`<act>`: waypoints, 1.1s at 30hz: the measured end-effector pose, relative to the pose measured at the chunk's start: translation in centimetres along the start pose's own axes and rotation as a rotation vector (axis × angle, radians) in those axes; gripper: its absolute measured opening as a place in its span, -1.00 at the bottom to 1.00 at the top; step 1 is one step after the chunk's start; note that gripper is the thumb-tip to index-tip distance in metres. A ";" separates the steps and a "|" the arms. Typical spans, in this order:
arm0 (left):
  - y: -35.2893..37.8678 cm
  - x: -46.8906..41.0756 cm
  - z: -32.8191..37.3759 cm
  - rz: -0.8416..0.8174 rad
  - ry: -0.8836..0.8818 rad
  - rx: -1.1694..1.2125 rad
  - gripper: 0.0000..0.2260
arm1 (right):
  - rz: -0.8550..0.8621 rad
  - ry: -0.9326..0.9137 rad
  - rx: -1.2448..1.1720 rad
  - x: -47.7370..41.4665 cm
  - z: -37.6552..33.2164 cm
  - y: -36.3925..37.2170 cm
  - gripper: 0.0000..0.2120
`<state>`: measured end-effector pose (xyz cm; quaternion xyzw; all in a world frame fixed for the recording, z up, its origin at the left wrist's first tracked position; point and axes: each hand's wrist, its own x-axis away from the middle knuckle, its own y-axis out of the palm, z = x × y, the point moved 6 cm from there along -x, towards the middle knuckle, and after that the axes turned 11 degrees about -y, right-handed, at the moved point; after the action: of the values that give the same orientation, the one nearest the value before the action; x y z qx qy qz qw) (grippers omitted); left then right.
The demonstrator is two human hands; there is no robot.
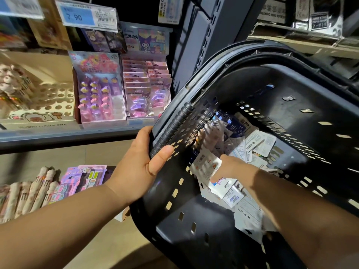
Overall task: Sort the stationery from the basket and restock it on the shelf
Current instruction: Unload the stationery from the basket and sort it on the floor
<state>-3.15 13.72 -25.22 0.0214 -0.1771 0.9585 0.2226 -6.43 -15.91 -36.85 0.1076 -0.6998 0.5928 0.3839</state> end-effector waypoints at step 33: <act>-0.2 -0.1 -1.8 -0.005 -0.001 -0.086 -0.33 | 0.114 -0.238 -0.150 6.9 0.3 -6.2 -0.46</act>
<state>-2.91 14.50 -26.81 0.0125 -0.2180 0.9494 0.2257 -7.53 -15.80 -27.63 0.1081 -0.7877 0.5425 0.2712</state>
